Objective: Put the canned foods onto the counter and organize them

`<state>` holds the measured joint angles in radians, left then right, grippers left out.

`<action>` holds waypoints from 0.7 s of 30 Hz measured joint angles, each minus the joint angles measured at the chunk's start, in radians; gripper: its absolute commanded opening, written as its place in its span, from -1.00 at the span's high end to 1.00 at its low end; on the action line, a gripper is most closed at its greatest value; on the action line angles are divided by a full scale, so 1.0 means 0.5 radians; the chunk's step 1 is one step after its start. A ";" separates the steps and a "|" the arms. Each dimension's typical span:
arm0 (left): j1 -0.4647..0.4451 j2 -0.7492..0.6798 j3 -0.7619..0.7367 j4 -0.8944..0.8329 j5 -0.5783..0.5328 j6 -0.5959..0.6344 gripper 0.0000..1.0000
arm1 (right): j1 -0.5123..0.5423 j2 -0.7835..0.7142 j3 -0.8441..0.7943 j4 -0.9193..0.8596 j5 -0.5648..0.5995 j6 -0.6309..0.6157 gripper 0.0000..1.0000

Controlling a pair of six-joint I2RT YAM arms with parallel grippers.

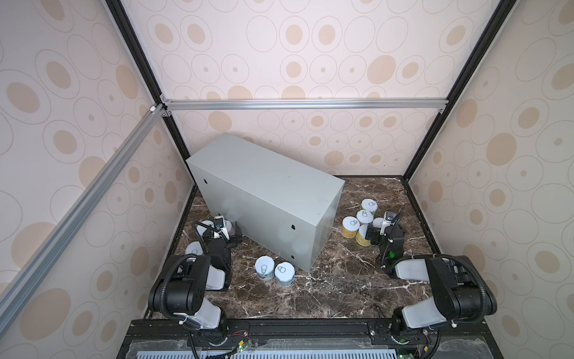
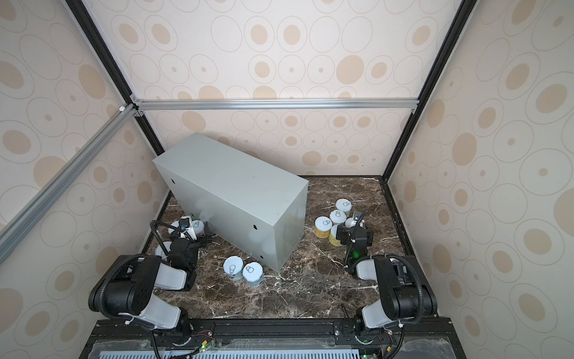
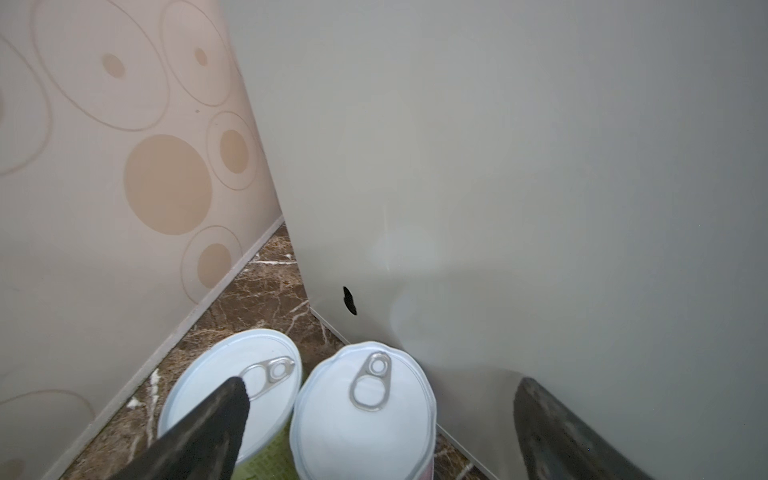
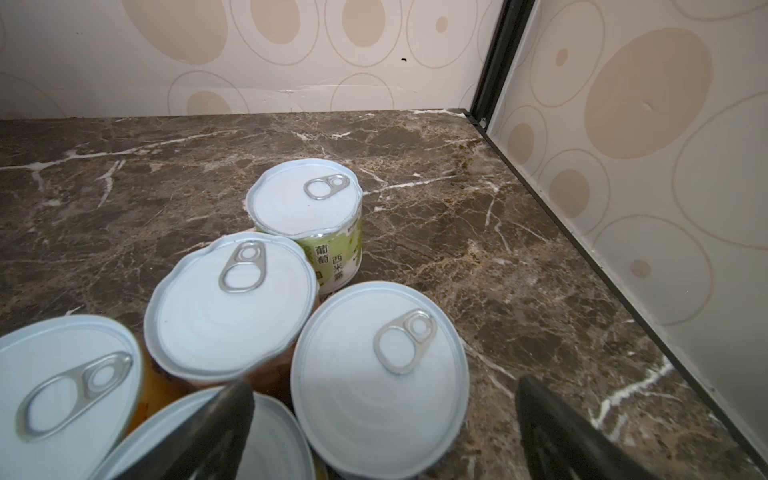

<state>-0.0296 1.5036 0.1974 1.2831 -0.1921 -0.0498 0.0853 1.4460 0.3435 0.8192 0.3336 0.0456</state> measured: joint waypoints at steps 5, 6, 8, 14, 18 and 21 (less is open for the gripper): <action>0.000 -0.343 0.124 -0.438 -0.131 -0.107 -0.98 | 0.000 -0.404 0.170 -0.540 0.039 0.079 -1.00; 0.001 -0.406 0.186 -0.566 -0.144 -0.143 -0.98 | 0.002 -0.465 0.217 -0.635 0.038 0.099 -1.00; 0.001 -0.520 0.296 -0.798 -0.150 -0.212 -0.98 | 0.002 -0.567 0.291 -0.829 0.040 0.146 -1.00; 0.001 -0.948 0.542 -1.500 -0.088 -0.449 -0.98 | 0.002 -0.826 0.479 -1.489 0.027 0.307 -1.00; -0.002 -1.128 0.726 -1.985 -0.017 -0.616 -0.98 | 0.008 -0.917 0.649 -1.917 -0.047 0.433 -1.00; -0.021 -1.235 0.799 -2.310 0.066 -0.732 -0.98 | 0.011 -0.929 0.774 -2.187 -0.136 0.501 -1.00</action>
<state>-0.0402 0.8860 0.5968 0.1280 -0.1589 -0.4156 0.0910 0.9813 0.7307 -0.2741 0.2657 0.2962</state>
